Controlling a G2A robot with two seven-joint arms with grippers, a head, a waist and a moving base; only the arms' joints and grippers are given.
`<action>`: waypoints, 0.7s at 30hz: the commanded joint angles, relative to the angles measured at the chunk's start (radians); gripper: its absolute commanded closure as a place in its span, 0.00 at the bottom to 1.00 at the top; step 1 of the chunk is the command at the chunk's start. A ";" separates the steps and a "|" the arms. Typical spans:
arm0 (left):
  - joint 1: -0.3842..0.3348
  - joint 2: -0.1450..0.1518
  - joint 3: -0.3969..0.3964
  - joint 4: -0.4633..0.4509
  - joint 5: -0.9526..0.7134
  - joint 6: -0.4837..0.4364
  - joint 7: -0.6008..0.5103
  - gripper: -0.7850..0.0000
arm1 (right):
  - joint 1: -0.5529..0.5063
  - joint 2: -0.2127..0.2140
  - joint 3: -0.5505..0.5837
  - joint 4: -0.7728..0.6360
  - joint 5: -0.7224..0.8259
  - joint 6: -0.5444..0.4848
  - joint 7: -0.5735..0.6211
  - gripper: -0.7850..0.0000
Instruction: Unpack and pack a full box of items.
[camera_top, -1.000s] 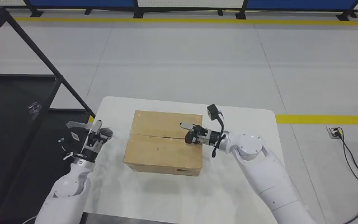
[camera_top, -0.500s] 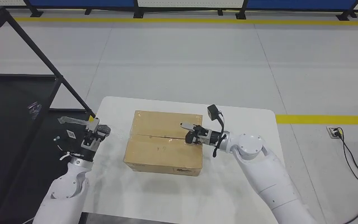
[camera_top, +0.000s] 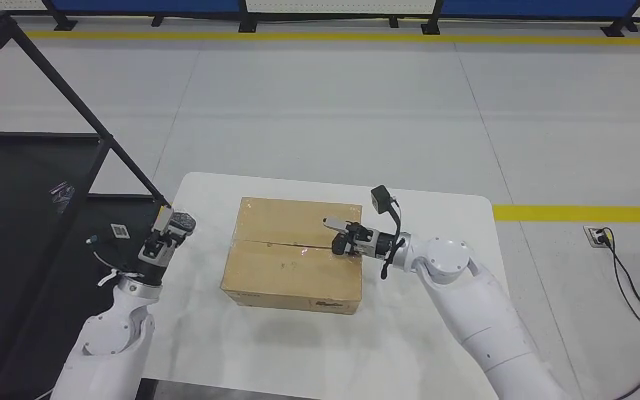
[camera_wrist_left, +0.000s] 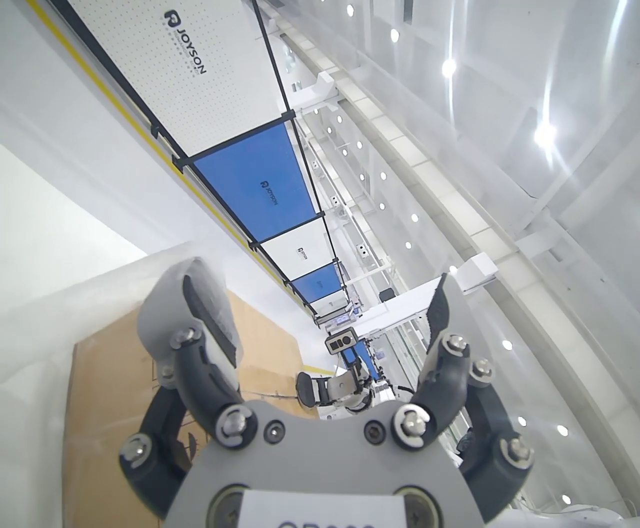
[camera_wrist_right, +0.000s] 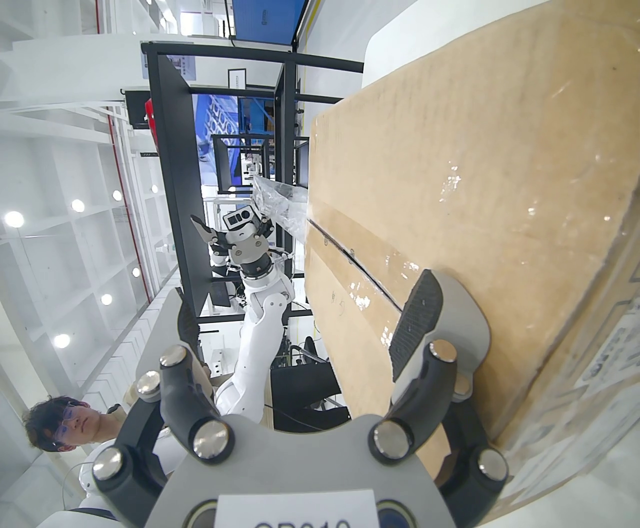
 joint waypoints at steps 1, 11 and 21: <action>0.004 0.000 -0.004 -0.017 -0.002 0.003 -0.003 0.00 | 0.002 0.000 -0.001 0.003 0.001 -0.001 0.001 0.00; 0.010 0.001 -0.010 -0.069 -0.012 0.022 -0.025 0.00 | 0.002 -0.001 -0.004 0.006 0.003 -0.008 0.001 0.00; 0.017 -0.003 0.003 -0.143 0.005 0.025 -0.025 0.00 | -0.006 0.001 -0.003 -0.001 0.005 -0.009 0.004 0.00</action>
